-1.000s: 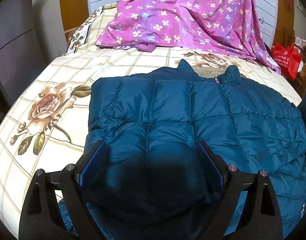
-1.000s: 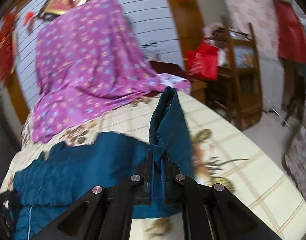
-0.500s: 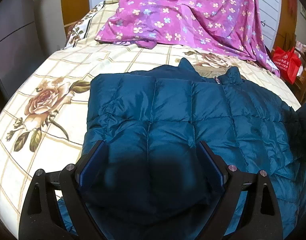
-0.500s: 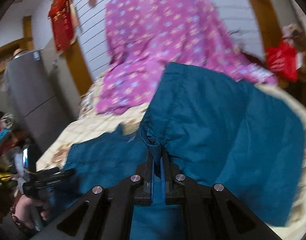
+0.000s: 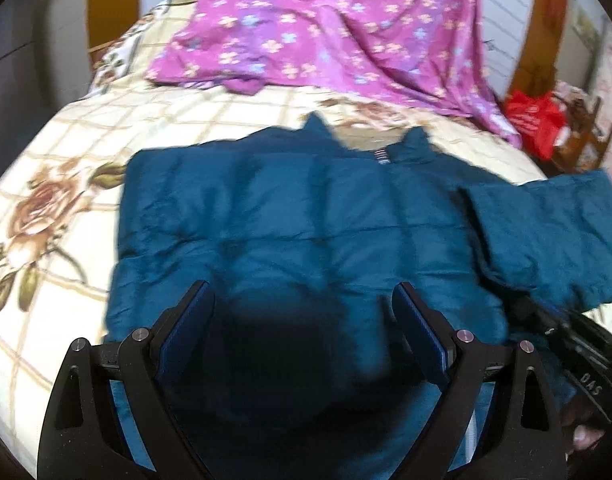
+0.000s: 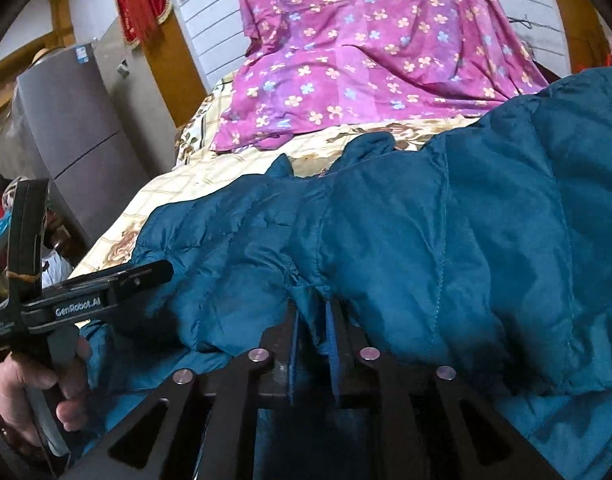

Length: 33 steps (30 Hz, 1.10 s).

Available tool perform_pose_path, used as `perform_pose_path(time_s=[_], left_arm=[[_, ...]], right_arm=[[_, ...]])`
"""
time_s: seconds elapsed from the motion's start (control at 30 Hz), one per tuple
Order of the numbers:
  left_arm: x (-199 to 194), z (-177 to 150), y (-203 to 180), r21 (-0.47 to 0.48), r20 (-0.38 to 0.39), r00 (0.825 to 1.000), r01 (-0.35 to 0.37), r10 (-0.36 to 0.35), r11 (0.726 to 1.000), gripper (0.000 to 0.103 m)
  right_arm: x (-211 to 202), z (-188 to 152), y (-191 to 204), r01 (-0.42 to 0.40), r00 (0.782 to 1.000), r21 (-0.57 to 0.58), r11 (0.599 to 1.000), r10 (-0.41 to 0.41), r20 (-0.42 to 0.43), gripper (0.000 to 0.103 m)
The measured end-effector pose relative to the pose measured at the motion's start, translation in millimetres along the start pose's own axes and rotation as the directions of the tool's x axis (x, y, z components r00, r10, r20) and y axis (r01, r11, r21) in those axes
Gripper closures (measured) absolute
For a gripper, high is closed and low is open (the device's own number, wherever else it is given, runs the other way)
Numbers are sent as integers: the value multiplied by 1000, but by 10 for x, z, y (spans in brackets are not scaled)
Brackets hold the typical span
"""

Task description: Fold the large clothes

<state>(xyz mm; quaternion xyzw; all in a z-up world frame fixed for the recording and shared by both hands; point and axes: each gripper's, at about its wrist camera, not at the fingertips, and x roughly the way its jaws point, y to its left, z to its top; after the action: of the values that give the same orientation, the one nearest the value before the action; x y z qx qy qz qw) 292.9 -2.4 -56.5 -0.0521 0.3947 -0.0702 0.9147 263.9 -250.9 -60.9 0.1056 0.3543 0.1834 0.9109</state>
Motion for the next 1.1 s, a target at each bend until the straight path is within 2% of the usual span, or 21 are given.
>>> perform_pose_path(time_s=[0.03,0.07,0.13,0.2,0.27,0.3,0.37,0.43,0.53,0.6,0.67,0.83,0.87,0.93,0.97,1.0,1.03,1.07,1.1], left_arm=[[-36,23,-48,10,16,1000,15,-15,1000,12],[-78,47,-102,15,35,999,25,-26,1000,12],[-127,107,-241,22,49,998,49,-50,999,12],[-120,166,-412,54,37,997,66,-68,996,12],[-90,213,-625,98,30,996,85,-88,992,12],[-48,232,-734,116,14,993,117,-119,986,12],[90,254,-1005,155,-40,984,177,-173,972,12],[215,259,-1210,172,-70,976,217,-208,961,12],[455,244,-1419,162,-117,968,238,-220,958,12],[625,229,-1512,147,-145,968,227,-206,963,12],[728,221,-1553,113,-159,960,249,-230,962,12],[818,243,-1466,-20,-147,931,334,-333,942,14],[814,246,-1452,-35,-139,927,347,-349,937,18],[805,259,-1425,-58,-126,925,353,-358,934,48],[790,266,-1403,-67,-121,926,353,-358,933,56],[769,270,-1381,-80,-114,921,365,-372,928,78],[739,272,-1371,-84,-110,920,368,-376,926,88],[707,281,-1373,-76,-102,924,362,-369,929,88],[659,288,-1380,-56,-87,931,351,-355,935,95]], right_arm=[[-50,10,-20,4,1000,6,1000,-4,-1,71],[-116,10,-21,14,1000,7,1000,-14,10,61],[-329,2,-12,42,996,-9,999,-41,75,36],[-499,-8,9,74,993,-40,996,-70,92,28],[-621,-27,-6,117,991,-37,992,-114,69,28],[-692,-58,-25,184,982,-37,982,-182,47,28],[-831,-140,-91,337,941,-26,941,-337,13,28],[-972,-231,-169,383,924,20,924,-383,4,28],[-1143,-304,-342,376,926,94,922,-378,11,28],[-1214,-302,-413,390,919,81,917,-393,37,28],[-1192,-266,-477,414,908,68,908,-417,32,28],[-1124,-244,-819,342,939,214,915,-339,-49,28],[-1126,-248,-857,328,944,234,915,-325,-54,28],[-1161,-249,-863,325,945,240,915,-323,-48,28],[-1183,-240,-854,326,945,232,917,-326,-39,28],[-1192,-242,-843,328,944,229,916,-329,-33,28],[-1198,-242,-839,331,942,232,915,-333,-31,28],[-1199,-244,-833,330,943,235,914,-332,-31,28],[-1192,-252,-821,328,943,236,915,-330,-31,28]])
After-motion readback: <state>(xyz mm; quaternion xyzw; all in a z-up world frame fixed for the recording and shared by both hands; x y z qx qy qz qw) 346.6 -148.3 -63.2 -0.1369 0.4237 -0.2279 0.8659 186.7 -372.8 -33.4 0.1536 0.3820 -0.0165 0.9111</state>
